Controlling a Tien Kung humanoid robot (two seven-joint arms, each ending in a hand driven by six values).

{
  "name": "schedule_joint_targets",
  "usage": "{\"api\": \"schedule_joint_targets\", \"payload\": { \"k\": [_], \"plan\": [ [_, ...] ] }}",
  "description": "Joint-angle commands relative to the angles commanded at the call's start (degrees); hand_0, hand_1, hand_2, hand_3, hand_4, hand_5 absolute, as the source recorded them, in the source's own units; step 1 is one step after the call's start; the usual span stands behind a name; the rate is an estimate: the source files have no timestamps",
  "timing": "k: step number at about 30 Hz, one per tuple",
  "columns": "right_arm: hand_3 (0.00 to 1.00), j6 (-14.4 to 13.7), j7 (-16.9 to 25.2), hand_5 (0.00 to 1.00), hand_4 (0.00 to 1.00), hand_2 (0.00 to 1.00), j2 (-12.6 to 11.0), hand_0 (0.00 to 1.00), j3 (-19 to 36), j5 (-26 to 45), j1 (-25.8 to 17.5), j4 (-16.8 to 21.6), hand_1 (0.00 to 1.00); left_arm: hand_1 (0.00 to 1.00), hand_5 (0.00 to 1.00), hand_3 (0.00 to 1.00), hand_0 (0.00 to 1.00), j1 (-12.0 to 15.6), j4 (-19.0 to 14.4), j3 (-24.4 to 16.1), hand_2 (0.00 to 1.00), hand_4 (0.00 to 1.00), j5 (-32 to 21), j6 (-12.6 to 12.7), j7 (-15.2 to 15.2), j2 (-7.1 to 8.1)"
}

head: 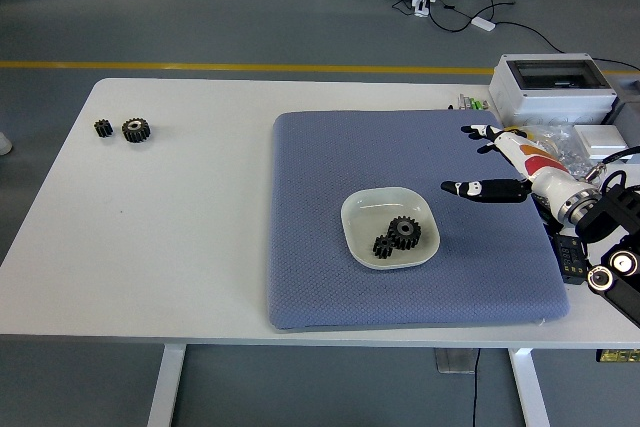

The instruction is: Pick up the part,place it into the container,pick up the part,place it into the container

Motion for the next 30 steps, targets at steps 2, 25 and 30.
{"api": "schedule_joint_targets", "payload": {
  "k": [2,25,30],
  "plan": [
    [0.983,-0.42,0.14,0.664,0.998,0.948,0.11,0.998,-0.17,0.68,-0.10,-0.14,0.900,0.641,0.659,0.586,0.676,-0.04,0.00,0.12,0.697,0.684,-0.16,0.00,-0.04,0.00],
    [0.844,-0.27,21.24,0.783,0.998,0.842,2.72,0.861,13.17,41.86,-13.24,9.75,0.817,0.640,0.660,0.585,0.675,-2.07,0.00,-0.50,0.695,0.682,0.28,-0.02,-1.08,0.00],
    [0.816,-3.07,23.33,0.776,0.998,0.812,4.61,0.803,22.52,53.63,-20.46,13.81,0.775,0.639,0.655,0.583,0.674,-2.61,0.00,-0.01,0.697,0.679,0.48,0.04,-0.98,0.00]
  ]
}}
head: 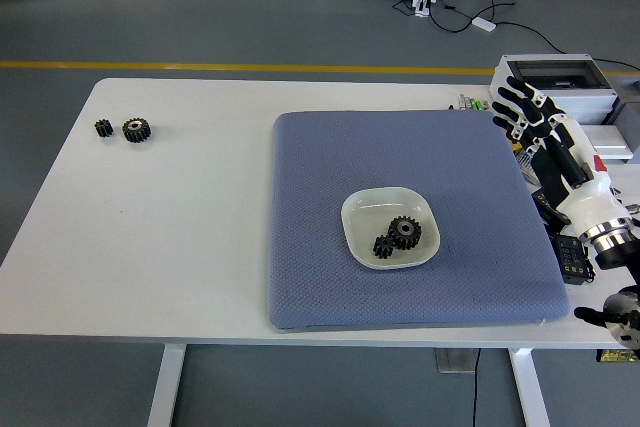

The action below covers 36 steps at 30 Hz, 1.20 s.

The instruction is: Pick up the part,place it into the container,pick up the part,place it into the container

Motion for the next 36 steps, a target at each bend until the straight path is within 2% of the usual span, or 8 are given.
{"api": "schedule_joint_targets", "payload": {
  "k": [1,5,6,9,14,28,36],
  "plan": [
    [0.816,-0.23,0.24,0.776,0.998,0.812,0.25,0.803,1.67,1.75,-1.66,0.62,0.775,0.639,0.655,0.583,0.674,-0.08,0.00,0.15,0.697,0.679,-0.07,-0.01,0.01,0.00],
    [0.816,-0.69,1.90,0.776,0.998,0.812,2.29,0.803,5.90,0.67,-8.05,1.99,0.775,0.639,0.655,0.583,0.674,-0.08,0.00,0.58,0.697,0.679,0.11,-0.04,0.11,0.00],
    [0.797,-0.84,2.33,0.770,0.998,0.793,2.87,0.773,6.19,0.16,-9.10,1.68,0.754,0.636,0.655,0.582,0.671,-0.02,0.00,0.60,0.696,0.676,0.48,-0.14,0.16,0.00],
    [0.797,-1.15,2.63,0.770,0.998,0.793,4.64,0.773,6.55,-1.24,-10.88,0.64,0.754,0.636,0.655,0.582,0.671,0.09,0.00,0.94,0.696,0.676,1.75,-0.41,0.31,0.00],
    [0.787,-1.54,4.82,0.773,0.998,0.785,7.34,0.755,7.07,0.39,-11.01,-0.58,0.746,0.637,0.654,0.581,0.670,-0.03,0.00,3.13,0.696,0.674,1.07,-0.60,0.40,0.00],
    [0.775,-3.04,6.24,0.777,0.998,0.802,8.63,0.787,7.45,0.45,-11.68,-0.32,0.770,0.633,0.652,0.580,0.667,-0.47,0.00,5.38,0.685,0.672,1.24,-0.69,0.97,0.00],
    [0.769,-2.87,6.82,0.770,0.998,0.804,9.18,0.787,8.14,0.98,-12.10,-0.17,0.769,0.633,0.655,0.579,0.667,-0.31,0.00,7.91,0.693,0.672,0.46,-1.13,0.83,0.66]
  ]
}}
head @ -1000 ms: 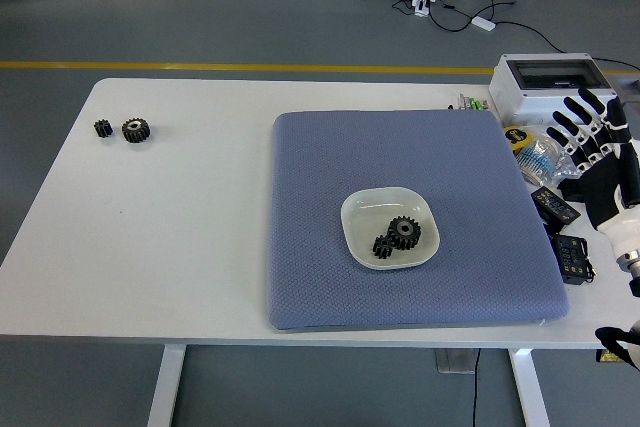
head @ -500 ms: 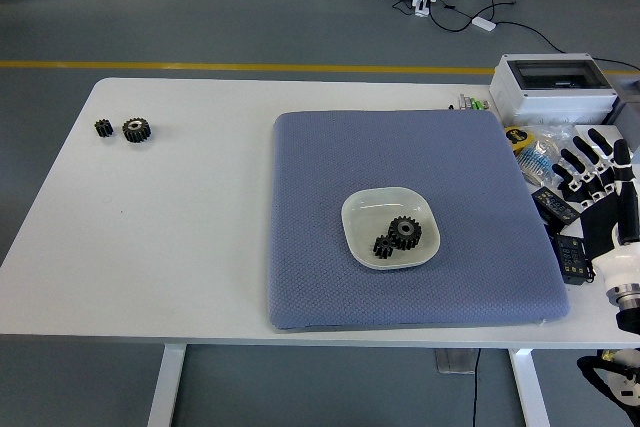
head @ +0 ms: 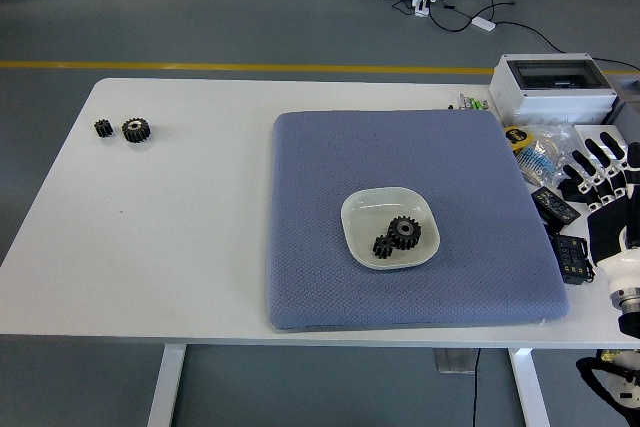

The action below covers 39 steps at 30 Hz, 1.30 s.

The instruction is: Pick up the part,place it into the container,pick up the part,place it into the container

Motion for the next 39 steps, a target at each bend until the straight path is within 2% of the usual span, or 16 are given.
{"api": "schedule_joint_targets", "payload": {
  "k": [10,21,31,39],
  "plan": [
    [0.754,0.35,0.60,0.767,0.998,0.806,-0.09,0.784,0.10,0.51,0.17,-0.09,0.769,0.633,0.657,0.578,0.666,0.01,0.00,0.14,0.691,0.670,0.34,-0.17,-0.47,-0.11],
    [0.748,0.58,1.09,0.771,0.998,0.806,-0.96,0.776,0.08,1.04,1.51,-0.26,0.764,0.633,0.656,0.578,0.667,-1.20,0.00,4.15,0.689,0.668,-2.97,-0.56,-1.51,-0.44],
    [0.751,0.66,1.16,0.771,0.998,0.807,-1.10,0.767,-0.05,1.29,2.04,-0.33,0.758,0.633,0.656,0.579,0.666,-1.70,0.00,4.12,0.684,0.669,-3.15,-0.65,-2.08,-0.49],
    [0.750,2.88,1.53,0.770,0.998,0.807,-0.99,0.760,-2.13,9.43,2.56,-0.23,0.748,0.632,0.656,0.577,0.664,-1.74,0.00,4.00,0.680,0.670,-2.95,-0.81,-1.99,-0.65]
  ]
}}
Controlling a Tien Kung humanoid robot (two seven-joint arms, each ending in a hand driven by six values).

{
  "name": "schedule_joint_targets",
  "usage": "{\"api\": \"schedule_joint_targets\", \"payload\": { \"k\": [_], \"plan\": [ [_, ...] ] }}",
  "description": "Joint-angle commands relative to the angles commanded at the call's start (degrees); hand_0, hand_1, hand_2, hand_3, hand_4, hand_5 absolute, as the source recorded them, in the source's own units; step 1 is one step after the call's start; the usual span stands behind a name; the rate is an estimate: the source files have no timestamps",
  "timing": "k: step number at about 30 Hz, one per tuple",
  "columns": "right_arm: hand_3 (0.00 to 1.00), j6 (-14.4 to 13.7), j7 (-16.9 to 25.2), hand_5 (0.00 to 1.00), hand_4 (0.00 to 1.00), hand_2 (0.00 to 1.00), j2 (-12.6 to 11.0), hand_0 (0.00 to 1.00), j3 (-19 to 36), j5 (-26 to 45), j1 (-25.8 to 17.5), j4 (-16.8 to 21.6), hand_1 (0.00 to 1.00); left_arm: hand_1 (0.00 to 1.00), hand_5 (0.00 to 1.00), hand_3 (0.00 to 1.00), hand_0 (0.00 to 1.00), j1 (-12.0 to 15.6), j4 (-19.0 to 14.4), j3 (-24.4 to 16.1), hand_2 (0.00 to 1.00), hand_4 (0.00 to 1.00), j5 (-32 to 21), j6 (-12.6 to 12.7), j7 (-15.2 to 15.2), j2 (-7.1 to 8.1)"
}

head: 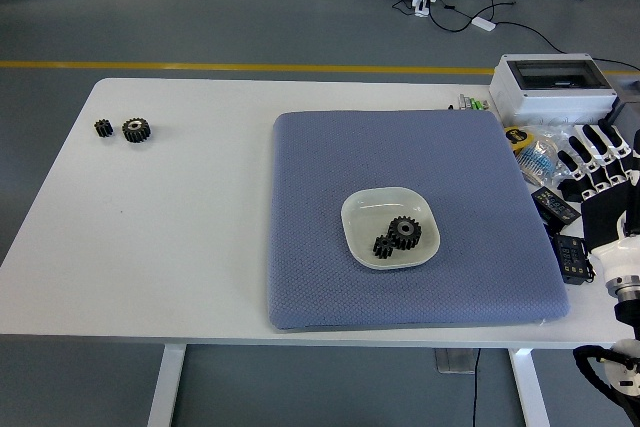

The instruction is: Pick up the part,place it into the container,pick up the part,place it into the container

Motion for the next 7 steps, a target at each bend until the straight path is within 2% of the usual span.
{"api": "schedule_joint_targets", "payload": {
  "k": [7],
  "plan": [
    [0.771,0.02,0.31,0.768,0.998,0.807,-0.11,0.759,-0.32,1.91,0.19,0.24,0.748,0.632,0.655,0.578,0.664,-0.02,0.00,-0.32,0.680,0.670,0.13,-0.01,-0.08,0.00]
  ]
}}
